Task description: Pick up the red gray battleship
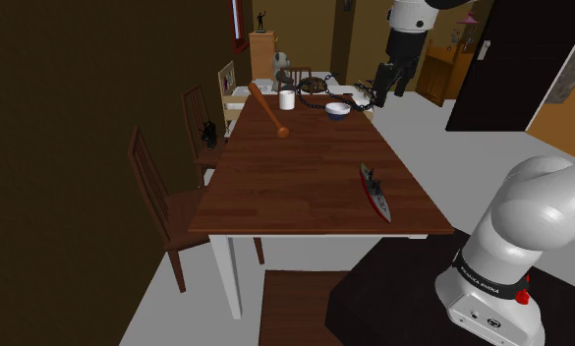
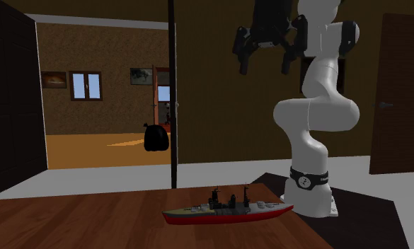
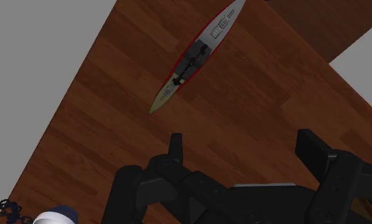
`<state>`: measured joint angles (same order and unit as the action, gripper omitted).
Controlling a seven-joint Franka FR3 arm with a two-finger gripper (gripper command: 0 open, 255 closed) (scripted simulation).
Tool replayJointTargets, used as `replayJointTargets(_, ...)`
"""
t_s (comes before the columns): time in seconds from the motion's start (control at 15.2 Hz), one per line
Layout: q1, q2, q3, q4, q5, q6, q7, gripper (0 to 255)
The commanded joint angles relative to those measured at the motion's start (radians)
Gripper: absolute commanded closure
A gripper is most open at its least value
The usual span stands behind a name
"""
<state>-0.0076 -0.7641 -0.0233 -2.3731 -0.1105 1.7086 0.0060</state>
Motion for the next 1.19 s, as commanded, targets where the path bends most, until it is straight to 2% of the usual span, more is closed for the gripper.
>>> replayJointTargets(0.0, 0.0, 0.0, 0.0, 0.0, 0.0, 0.0, 0.0, 0)
replayJointTargets(0.59, -0.077, 0.084, -0.036, -0.224, 0.004, 0.263, 0.141, 0)
replayJointTargets(1.12, -0.141, 0.254, -0.07, -0.366, 0.013, 0.534, 0.258, 0)
